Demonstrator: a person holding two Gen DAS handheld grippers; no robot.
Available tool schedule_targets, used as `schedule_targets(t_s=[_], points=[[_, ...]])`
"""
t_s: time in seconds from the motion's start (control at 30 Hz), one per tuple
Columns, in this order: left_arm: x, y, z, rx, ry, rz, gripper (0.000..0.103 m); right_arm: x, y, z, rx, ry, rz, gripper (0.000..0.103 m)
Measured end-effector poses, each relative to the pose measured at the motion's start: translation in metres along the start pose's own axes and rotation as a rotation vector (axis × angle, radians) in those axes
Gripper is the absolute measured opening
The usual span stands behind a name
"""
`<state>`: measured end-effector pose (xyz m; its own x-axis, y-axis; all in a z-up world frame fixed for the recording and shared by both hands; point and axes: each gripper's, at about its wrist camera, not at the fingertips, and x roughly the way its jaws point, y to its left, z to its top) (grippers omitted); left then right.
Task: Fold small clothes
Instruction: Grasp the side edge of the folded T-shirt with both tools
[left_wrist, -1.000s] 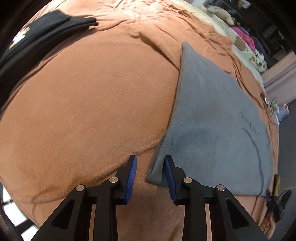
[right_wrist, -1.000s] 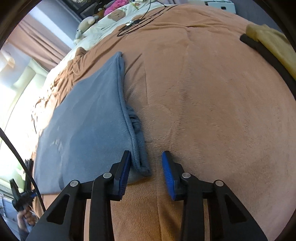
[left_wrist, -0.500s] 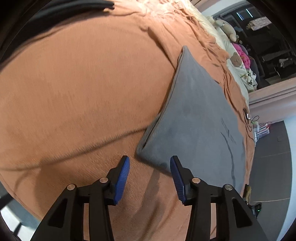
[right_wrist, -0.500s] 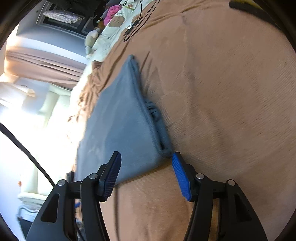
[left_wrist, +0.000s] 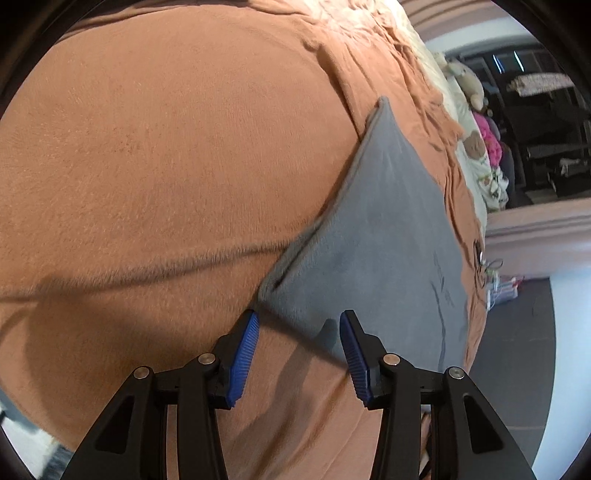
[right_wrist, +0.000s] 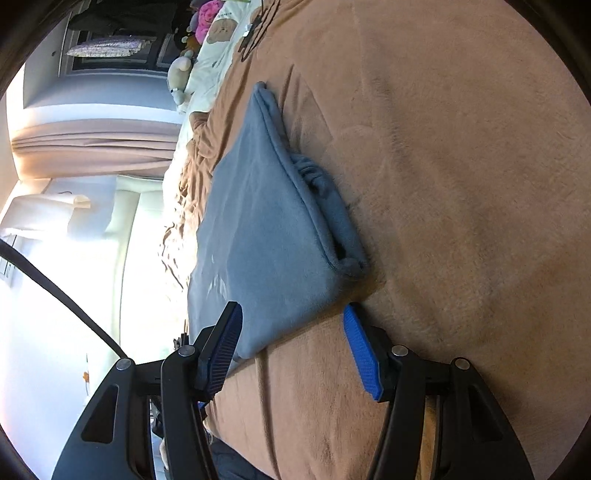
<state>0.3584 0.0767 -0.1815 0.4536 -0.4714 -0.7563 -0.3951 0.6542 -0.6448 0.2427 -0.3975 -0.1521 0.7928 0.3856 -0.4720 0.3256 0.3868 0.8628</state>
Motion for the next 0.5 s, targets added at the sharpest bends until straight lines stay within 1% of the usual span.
schedule_targets(t_s=[0.07,0.2,0.27,0.3,0.33,0.4,0.5], points=[[0.001,-0.001,0.002,-0.009,-0.019,-0.005,0.048,0.001,-0.001,0.004,-0.002,-0.016,-0.008,0.055],[0.004,-0.003,0.004,-0.001,-0.038,-0.002,0.047,0.002,-0.003,0.014,-0.023,-0.059,-0.041,0.049],[0.002,-0.004,0.004,0.007,-0.051,0.009,0.039,-0.001,-0.004,0.015,-0.034,-0.079,-0.053,0.045],[0.001,-0.003,0.004,0.007,-0.056,0.017,0.03,-0.002,-0.004,0.016,-0.041,-0.087,-0.06,0.041],[0.0,-0.001,0.004,0.002,-0.059,0.017,0.026,-0.004,-0.005,0.016,-0.046,-0.095,-0.068,0.04],[-0.003,0.005,0.002,-0.009,-0.061,-0.003,0.024,-0.008,-0.01,0.018,-0.046,-0.107,-0.078,0.037],[0.0,0.006,0.002,-0.003,-0.056,-0.001,0.024,-0.006,-0.015,0.022,-0.037,-0.098,-0.075,0.037]])
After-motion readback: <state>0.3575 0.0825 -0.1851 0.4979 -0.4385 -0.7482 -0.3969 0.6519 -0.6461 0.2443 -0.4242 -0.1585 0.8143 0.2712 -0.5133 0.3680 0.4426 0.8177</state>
